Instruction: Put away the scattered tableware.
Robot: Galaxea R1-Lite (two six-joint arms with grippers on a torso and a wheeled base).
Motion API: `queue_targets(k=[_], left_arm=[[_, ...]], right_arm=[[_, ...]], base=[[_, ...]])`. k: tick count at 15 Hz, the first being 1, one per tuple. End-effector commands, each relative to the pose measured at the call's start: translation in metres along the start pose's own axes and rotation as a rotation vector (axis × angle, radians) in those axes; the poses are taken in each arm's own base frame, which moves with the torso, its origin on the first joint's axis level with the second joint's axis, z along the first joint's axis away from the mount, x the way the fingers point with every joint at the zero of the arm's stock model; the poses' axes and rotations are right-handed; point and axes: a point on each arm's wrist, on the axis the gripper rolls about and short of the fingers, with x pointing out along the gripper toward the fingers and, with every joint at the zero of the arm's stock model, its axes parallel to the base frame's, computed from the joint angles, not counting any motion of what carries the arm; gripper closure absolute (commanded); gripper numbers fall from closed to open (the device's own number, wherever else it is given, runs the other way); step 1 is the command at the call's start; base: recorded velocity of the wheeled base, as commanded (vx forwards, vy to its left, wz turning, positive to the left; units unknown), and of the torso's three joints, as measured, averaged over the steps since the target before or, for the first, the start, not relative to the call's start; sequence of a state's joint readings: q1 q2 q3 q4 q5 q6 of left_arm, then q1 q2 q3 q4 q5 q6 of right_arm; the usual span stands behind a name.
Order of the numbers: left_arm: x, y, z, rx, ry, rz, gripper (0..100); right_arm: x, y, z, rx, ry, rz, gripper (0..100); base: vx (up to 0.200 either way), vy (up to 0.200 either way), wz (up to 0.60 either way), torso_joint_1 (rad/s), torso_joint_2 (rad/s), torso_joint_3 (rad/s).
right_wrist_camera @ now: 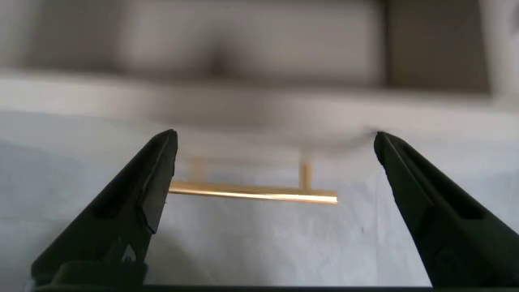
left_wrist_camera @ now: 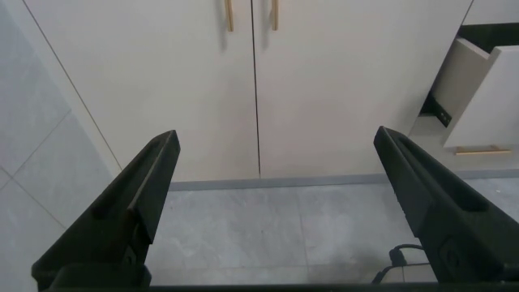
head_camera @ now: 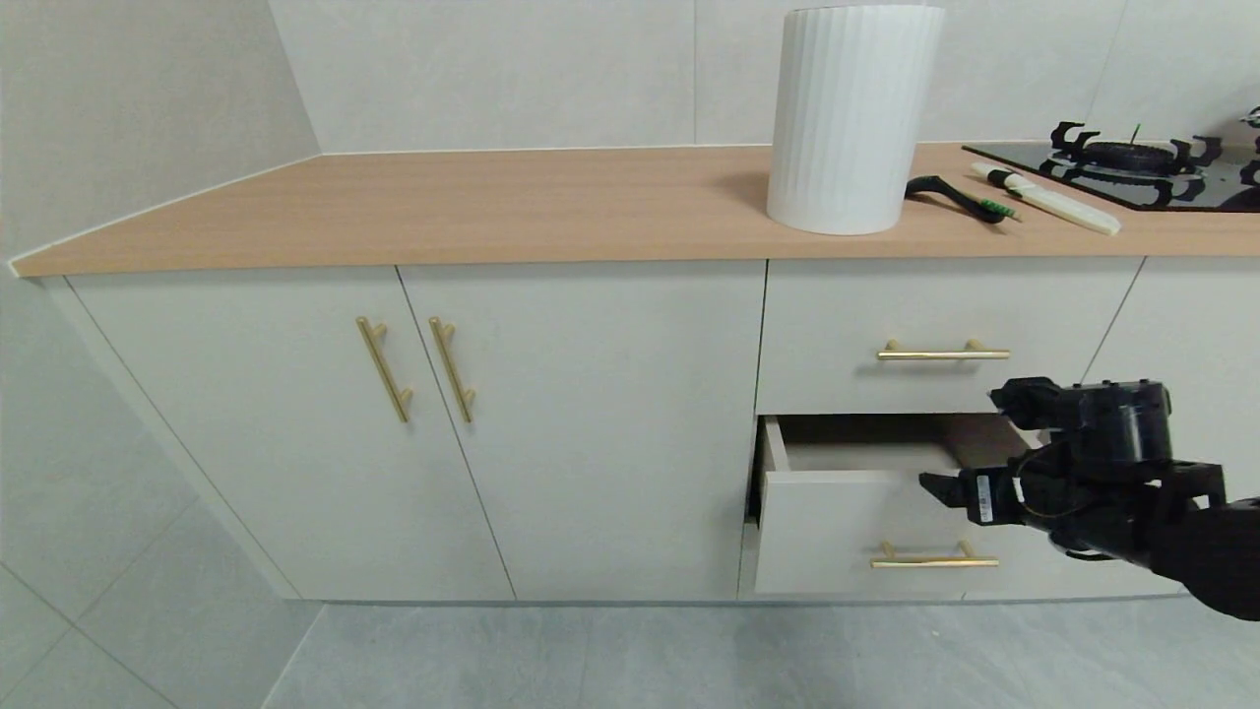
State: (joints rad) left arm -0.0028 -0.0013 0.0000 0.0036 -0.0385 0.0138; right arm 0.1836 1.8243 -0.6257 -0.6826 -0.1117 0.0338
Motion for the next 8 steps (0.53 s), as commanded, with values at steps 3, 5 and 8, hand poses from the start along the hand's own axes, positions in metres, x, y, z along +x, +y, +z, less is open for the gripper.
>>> queue_targets(k=[3, 5, 8], left_arm=[[0.000, 0.000, 0.000, 0.000, 0.001, 0.000, 0], [0.000, 0.000, 0.000, 0.000, 0.001, 0.000, 0], [0.000, 0.000, 0.000, 0.000, 0.001, 0.000, 0]], right_arm=[[-0.021, 0.010, 0.016, -0.003, -0.087, 0.037, 0], [0.009, 0.013, 0.001, 0.007, -0.078, 0.028, 0], [0.048, 0.013, -0.018, 0.055, -0.111, -0.042, 0]], base=[[0.000, 0.000, 0.00, 0.000, 0.00, 0.000], [0.000, 0.000, 0.00, 0.000, 0.00, 0.000], [0.000, 0.000, 0.00, 0.000, 0.00, 0.000]])
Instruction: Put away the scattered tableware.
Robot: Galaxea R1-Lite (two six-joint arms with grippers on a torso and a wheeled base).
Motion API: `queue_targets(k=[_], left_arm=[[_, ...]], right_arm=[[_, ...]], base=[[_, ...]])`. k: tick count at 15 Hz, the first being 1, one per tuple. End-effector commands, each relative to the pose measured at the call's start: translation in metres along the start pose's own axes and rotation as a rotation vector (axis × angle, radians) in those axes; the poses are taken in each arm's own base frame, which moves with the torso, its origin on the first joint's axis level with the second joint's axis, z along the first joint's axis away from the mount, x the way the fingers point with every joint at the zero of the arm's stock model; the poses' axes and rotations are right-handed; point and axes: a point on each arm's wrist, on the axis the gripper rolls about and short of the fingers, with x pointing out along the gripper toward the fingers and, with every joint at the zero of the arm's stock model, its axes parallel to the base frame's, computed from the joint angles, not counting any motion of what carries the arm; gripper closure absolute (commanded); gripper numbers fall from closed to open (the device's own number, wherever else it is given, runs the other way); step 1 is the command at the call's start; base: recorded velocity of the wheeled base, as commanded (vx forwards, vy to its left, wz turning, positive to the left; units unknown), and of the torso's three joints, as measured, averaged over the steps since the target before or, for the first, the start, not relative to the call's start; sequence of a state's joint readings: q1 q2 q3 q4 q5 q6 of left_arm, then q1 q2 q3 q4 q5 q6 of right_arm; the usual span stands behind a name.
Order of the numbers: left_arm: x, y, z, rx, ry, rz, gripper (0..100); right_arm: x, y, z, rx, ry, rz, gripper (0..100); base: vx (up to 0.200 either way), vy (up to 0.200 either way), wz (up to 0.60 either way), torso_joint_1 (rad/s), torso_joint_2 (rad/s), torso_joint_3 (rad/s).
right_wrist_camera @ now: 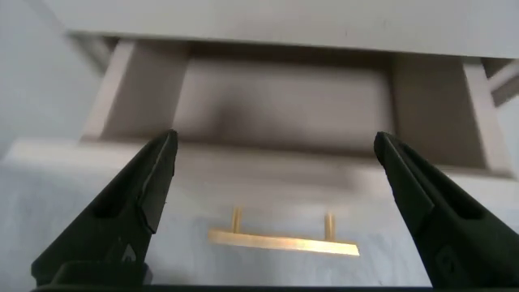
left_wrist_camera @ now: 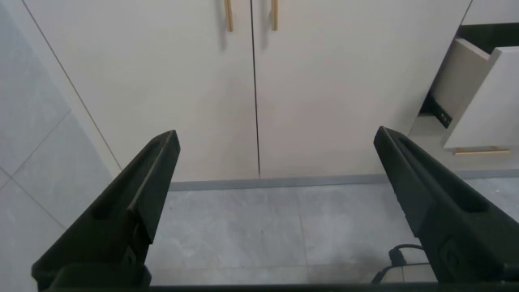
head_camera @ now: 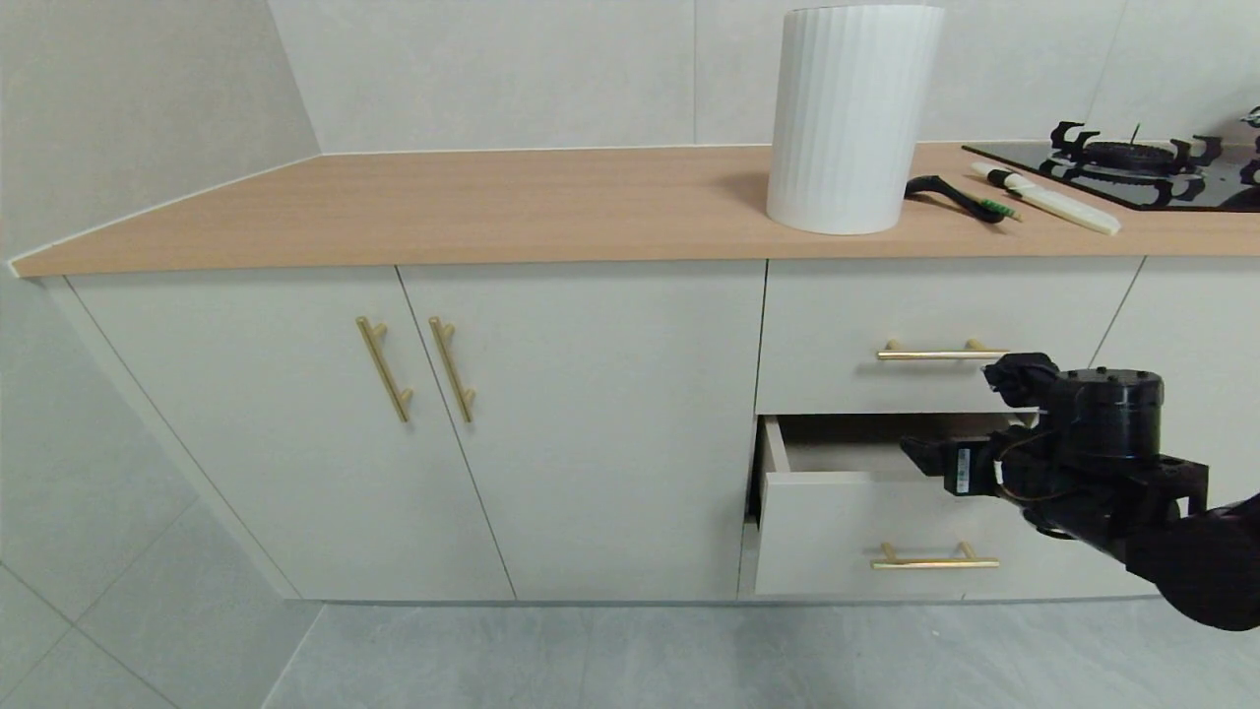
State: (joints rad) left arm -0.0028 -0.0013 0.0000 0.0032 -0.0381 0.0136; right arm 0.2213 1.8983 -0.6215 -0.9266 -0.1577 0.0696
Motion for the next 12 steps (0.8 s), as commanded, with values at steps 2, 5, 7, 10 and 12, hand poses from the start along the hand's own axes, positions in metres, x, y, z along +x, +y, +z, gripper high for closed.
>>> queue_targets(k=[2, 5, 7, 10, 12], left_arm=[[0.000, 0.000, 0.000, 0.000, 0.001, -0.001, 0], [0.000, 0.000, 0.000, 0.000, 0.001, -0.001, 0], [0.000, 0.000, 0.000, 0.000, 0.001, 0.001, 0], [0.000, 0.000, 0.000, 0.000, 0.001, -0.001, 0], [0.000, 0.000, 0.000, 0.000, 0.001, -0.001, 0]], right_arm=[[0.036, -0.001, -0.038, 0.011, 0.062, -0.049, 0], [0.036, -0.002, -0.040, 0.009, 0.072, -0.050, 0], [0.036, -0.002, -0.041, 0.006, 0.080, -0.051, 0], [0.031, -0.002, -0.039, -0.001, 0.119, -0.051, 0], [0.025, -0.003, -0.033, -0.007, 0.162, -0.049, 0]], base=[[0.000, 0.000, 0.00, 0.000, 0.00, 0.000], [0.000, 0.000, 0.00, 0.000, 0.00, 0.000], [0.000, 0.000, 0.00, 0.000, 0.00, 0.000], [0.000, 0.000, 0.00, 0.000, 0.00, 0.000], [0.000, 0.000, 0.00, 0.000, 0.00, 0.000]])
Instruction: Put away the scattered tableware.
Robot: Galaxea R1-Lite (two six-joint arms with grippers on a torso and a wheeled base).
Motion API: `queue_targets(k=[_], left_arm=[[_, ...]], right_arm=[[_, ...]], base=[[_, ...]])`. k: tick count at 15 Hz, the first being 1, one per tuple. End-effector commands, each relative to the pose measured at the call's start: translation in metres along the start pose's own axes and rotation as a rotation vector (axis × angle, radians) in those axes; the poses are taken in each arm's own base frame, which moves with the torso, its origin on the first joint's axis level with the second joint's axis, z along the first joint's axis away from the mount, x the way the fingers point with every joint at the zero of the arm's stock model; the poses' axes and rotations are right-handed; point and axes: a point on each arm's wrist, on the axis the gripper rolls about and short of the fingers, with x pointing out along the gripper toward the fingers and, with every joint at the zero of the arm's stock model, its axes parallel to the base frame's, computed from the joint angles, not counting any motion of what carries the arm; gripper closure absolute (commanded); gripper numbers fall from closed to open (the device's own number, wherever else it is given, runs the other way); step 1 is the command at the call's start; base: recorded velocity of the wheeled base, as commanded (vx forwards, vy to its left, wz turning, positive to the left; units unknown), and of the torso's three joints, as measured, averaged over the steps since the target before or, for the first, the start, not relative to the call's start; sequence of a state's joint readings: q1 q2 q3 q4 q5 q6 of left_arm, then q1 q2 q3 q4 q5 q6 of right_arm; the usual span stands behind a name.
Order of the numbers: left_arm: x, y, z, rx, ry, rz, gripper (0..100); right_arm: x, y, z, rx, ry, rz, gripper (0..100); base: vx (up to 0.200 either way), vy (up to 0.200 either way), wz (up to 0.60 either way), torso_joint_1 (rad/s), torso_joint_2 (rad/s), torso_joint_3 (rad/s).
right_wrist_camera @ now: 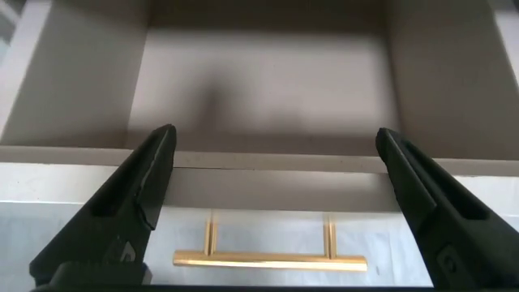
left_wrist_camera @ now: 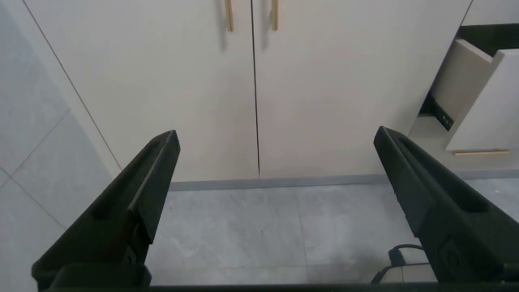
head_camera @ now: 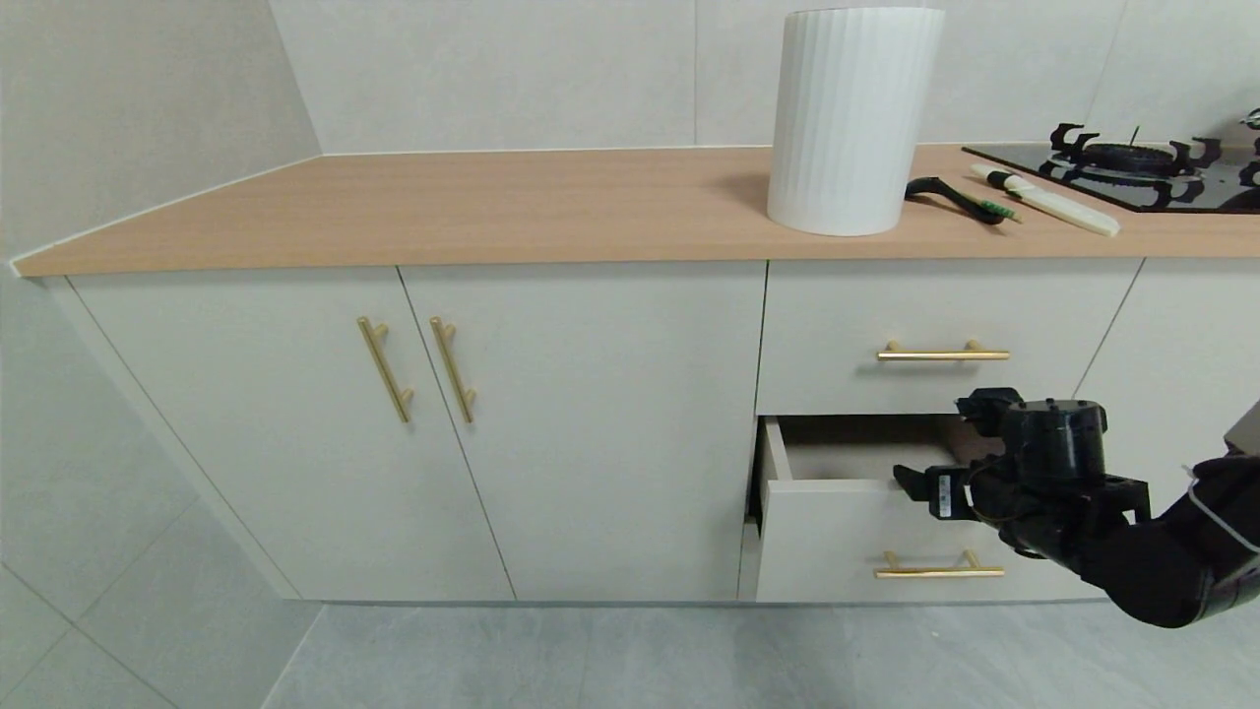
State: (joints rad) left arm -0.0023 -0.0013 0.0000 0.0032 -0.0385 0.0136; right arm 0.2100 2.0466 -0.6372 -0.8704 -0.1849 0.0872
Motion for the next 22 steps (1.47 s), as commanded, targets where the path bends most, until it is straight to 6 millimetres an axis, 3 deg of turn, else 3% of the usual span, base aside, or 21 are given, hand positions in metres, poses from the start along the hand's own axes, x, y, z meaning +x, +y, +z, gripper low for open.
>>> queue_targets(k=[1, 9, 19, 22], left_arm=[[0.000, 0.000, 0.000, 0.000, 0.001, -0.001, 0], [0.000, 0.000, 0.000, 0.000, 0.001, 0.001, 0], [0.000, 0.000, 0.000, 0.000, 0.001, -0.001, 0], [0.000, 0.000, 0.000, 0.000, 0.001, 0.001, 0]], right_arm=[[-0.008, -0.001, 0.009, 0.001, -0.003, 0.001, 0], [-0.044, -0.002, 0.023, -0.039, 0.156, 0.007, 0], [-0.101, 0.024, 0.025, -0.179, 0.392, 0.087, 0], [-0.108, 0.027, 0.020, -0.216, 0.465, 0.094, 0]], base=[[0.000, 0.000, 0.00, 0.000, 0.00, 0.000], [0.000, 0.000, 0.00, 0.000, 0.00, 0.000], [0.000, 0.000, 0.00, 0.000, 0.00, 0.000], [0.000, 0.000, 0.00, 0.000, 0.00, 0.000]])
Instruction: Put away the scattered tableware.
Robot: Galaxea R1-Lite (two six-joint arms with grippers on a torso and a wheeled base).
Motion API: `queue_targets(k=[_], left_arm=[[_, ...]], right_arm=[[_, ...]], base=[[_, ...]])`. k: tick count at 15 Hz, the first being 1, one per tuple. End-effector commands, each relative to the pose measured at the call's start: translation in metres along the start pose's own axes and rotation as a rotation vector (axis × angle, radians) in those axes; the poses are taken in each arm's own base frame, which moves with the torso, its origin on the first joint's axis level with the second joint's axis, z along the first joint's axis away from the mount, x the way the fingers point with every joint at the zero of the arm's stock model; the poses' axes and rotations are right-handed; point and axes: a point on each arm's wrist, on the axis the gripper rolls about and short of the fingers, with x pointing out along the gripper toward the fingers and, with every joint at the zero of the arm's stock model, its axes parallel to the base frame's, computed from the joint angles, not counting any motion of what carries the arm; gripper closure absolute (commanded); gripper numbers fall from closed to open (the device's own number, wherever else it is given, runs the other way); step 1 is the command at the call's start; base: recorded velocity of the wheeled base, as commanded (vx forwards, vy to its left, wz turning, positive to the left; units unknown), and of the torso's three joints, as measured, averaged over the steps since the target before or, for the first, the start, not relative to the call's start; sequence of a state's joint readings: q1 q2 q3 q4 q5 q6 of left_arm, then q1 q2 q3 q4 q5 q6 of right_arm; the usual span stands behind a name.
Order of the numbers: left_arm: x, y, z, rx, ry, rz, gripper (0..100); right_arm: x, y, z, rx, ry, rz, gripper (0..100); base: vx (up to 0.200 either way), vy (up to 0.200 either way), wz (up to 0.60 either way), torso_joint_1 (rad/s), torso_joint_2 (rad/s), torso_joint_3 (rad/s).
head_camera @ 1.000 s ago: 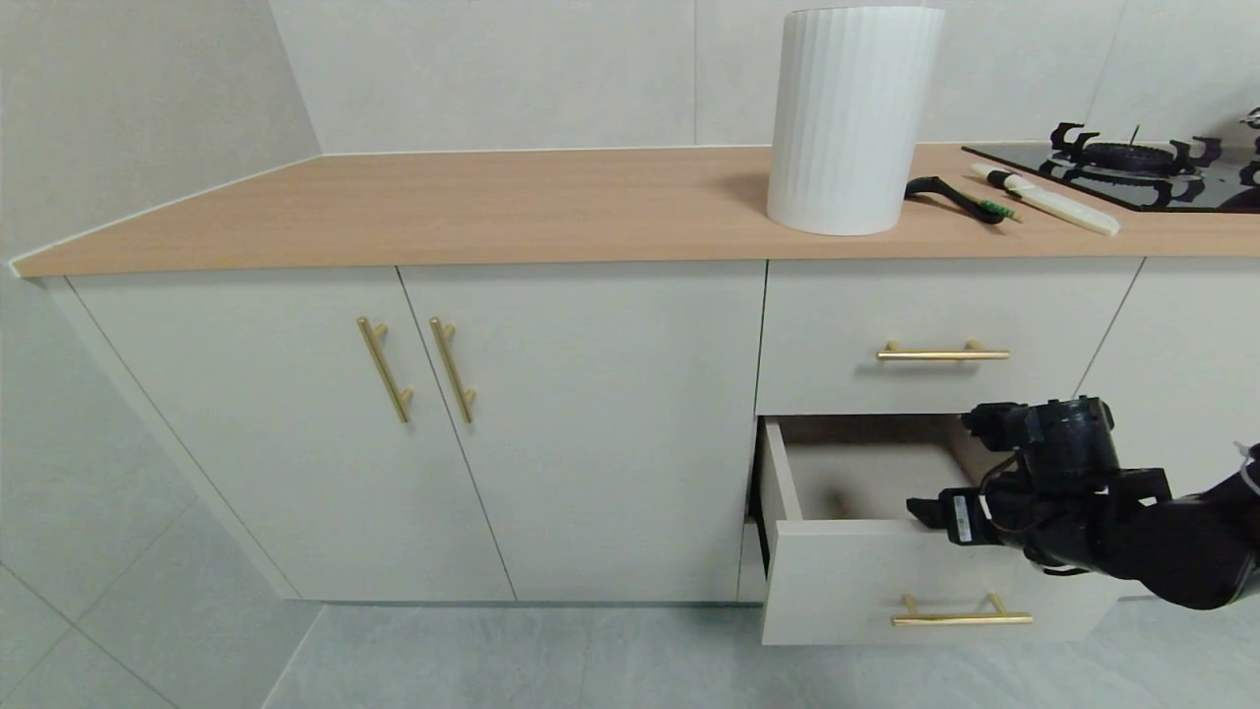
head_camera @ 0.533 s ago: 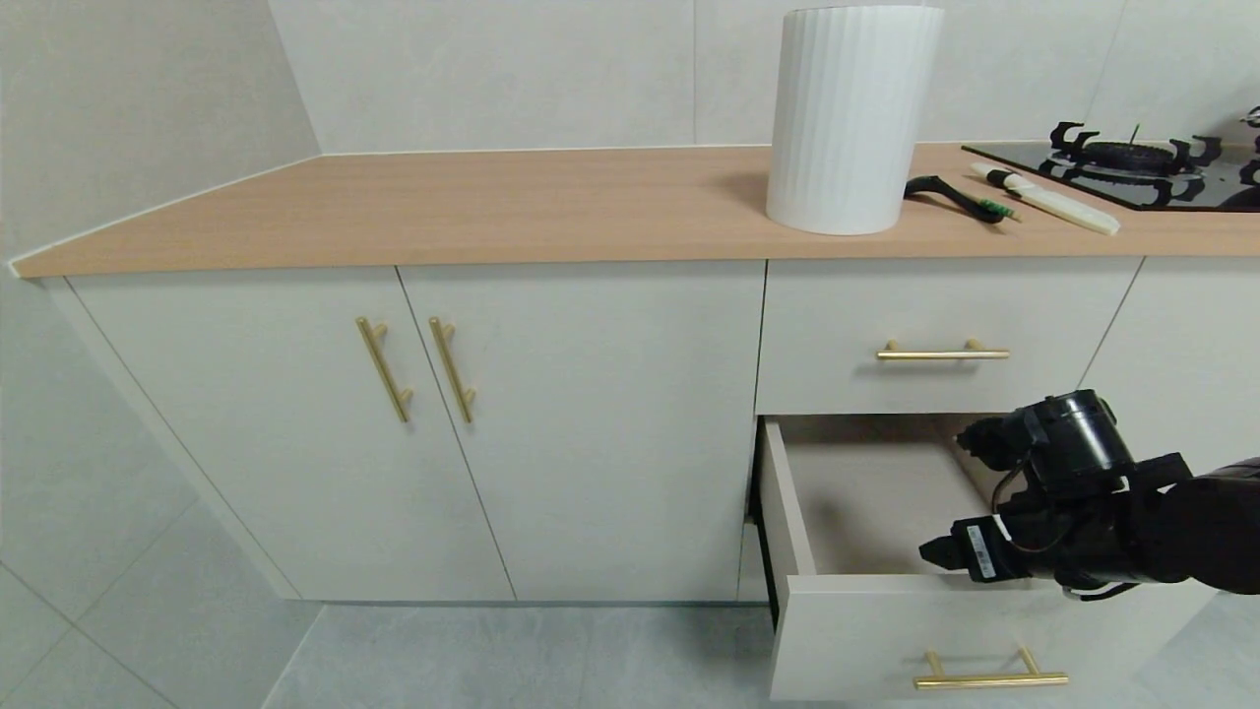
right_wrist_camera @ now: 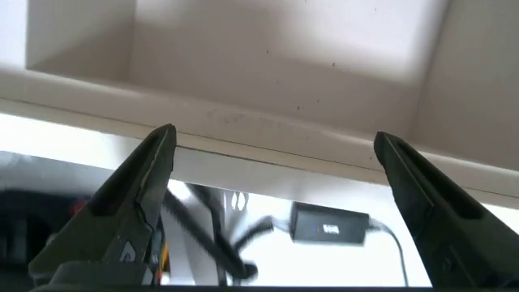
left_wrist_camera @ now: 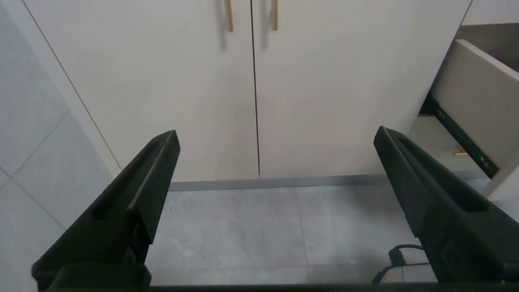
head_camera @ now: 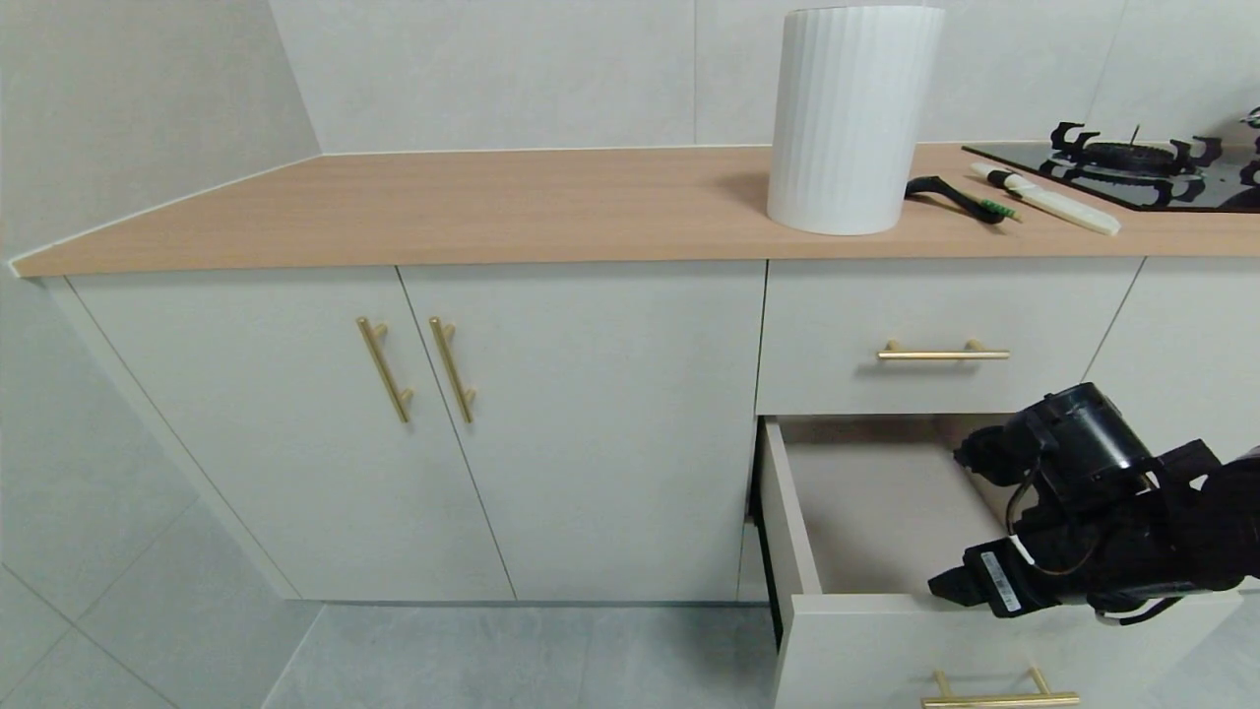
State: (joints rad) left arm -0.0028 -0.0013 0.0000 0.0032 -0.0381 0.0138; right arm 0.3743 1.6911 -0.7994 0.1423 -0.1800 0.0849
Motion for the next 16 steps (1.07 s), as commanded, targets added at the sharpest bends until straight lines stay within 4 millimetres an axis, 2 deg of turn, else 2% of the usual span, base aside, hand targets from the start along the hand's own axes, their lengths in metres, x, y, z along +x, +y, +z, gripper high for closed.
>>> queue_targets(k=[1, 3, 6, 10, 12, 15, 16], left_arm=[[0.000, 0.000, 0.000, 0.000, 0.001, -0.001, 0], [0.000, 0.000, 0.000, 0.000, 0.001, -0.001, 0], [0.000, 0.000, 0.000, 0.000, 0.001, -0.001, 0], [0.000, 0.000, 0.000, 0.000, 0.001, -0.001, 0], [0.000, 0.000, 0.000, 0.000, 0.001, -0.001, 0], [0.000, 0.000, 0.000, 0.000, 0.001, -0.001, 0], [0.000, 0.000, 0.000, 0.000, 0.001, -0.001, 0]], right_arm=[[-0.005, 0.004, -0.002, -0.023, 0.017, 0.011, 0], [-0.009, 0.007, -0.006, -0.048, 0.066, 0.014, 0], [-0.024, 0.013, -0.023, -0.173, 0.209, 0.036, 0], [-0.029, 0.013, -0.027, -0.215, 0.241, 0.065, 0], [-0.033, 0.012, -0.015, -0.171, 0.196, 0.062, 0], [-0.044, 0.004, 0.017, 0.111, 0.079, 0.098, 0], [-0.046, 0.000, 0.022, 0.141, 0.032, 0.111, 0]], base=[[0.000, 0.000, 0.00, 0.000, 0.00, 0.000], [0.000, 0.000, 0.00, 0.000, 0.00, 0.000], [0.000, 0.000, 0.00, 0.000, 0.00, 0.000], [0.000, 0.000, 0.00, 0.000, 0.00, 0.000], [0.000, 0.000, 0.00, 0.000, 0.00, 0.000], [0.000, 0.000, 0.00, 0.000, 0.00, 0.000], [0.000, 0.000, 0.00, 0.000, 0.00, 0.000]])
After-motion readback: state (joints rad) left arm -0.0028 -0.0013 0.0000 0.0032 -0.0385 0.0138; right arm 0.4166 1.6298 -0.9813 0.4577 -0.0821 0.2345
